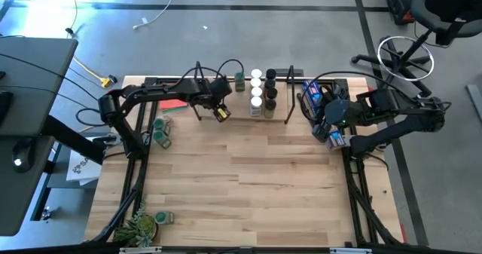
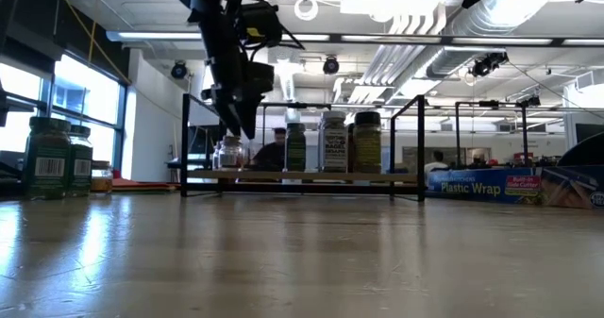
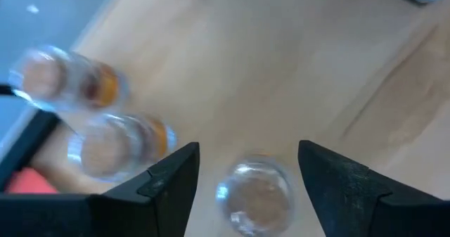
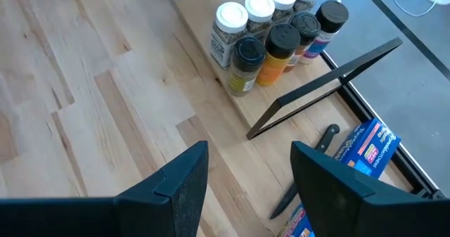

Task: Shelf spices
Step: Put the right brown seasoning bottle on the shelf aligned with the other brown seasoning bottles

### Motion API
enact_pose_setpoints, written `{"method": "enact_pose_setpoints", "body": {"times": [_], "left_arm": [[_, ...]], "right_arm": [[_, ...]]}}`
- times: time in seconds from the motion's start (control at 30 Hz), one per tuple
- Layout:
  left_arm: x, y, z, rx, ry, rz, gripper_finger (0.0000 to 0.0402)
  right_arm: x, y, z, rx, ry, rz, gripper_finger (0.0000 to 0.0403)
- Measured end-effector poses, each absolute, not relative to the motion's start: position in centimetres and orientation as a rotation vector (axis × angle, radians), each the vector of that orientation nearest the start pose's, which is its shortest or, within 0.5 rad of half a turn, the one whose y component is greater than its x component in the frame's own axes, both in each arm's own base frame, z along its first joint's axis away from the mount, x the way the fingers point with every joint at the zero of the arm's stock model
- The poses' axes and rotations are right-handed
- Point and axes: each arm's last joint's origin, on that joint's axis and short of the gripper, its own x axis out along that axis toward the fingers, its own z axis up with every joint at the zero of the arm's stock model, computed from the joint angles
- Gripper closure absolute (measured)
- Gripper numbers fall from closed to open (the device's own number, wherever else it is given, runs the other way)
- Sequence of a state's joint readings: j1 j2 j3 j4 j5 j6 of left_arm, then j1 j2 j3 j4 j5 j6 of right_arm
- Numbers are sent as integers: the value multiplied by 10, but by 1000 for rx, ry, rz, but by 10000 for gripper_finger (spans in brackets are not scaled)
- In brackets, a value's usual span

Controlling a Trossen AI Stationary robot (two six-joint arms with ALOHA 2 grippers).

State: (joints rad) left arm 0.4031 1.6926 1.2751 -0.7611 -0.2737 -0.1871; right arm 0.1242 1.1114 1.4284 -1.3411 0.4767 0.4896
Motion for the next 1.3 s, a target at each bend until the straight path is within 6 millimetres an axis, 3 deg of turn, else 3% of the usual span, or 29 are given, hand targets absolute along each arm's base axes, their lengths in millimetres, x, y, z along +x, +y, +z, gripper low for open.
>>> {"method": "enact_pose_setpoints", "body": {"times": [0.17, 0.27, 0.4, 0.53, 0.7, 0.87, 1.13, 1.3], "left_arm": [[314, 143, 253, -108, 1121, 643, 163], [317, 142, 262, -26, 1134, 475, 165], [317, 138, 263, 62, 1167, 232, 186], [310, 133, 255, 111, 1273, 92, 233], [307, 134, 252, 191, 1322, 59, 305], [306, 139, 251, 252, 1343, 49, 348], [300, 153, 252, 355, 1384, 85, 366], [300, 153, 260, 318, 1366, 98, 367]], "right_arm": [[166, 7, 394, 141, 872, -548, 206], [166, 7, 394, 140, 873, -547, 206], [166, 7, 394, 139, 873, -547, 206], [166, 7, 394, 130, 875, -543, 206], [166, 7, 394, 130, 875, -543, 206], [166, 7, 394, 133, 873, -543, 206], [168, 8, 395, 145, 848, -539, 206], [168, 8, 395, 163, 851, -529, 206]]}}
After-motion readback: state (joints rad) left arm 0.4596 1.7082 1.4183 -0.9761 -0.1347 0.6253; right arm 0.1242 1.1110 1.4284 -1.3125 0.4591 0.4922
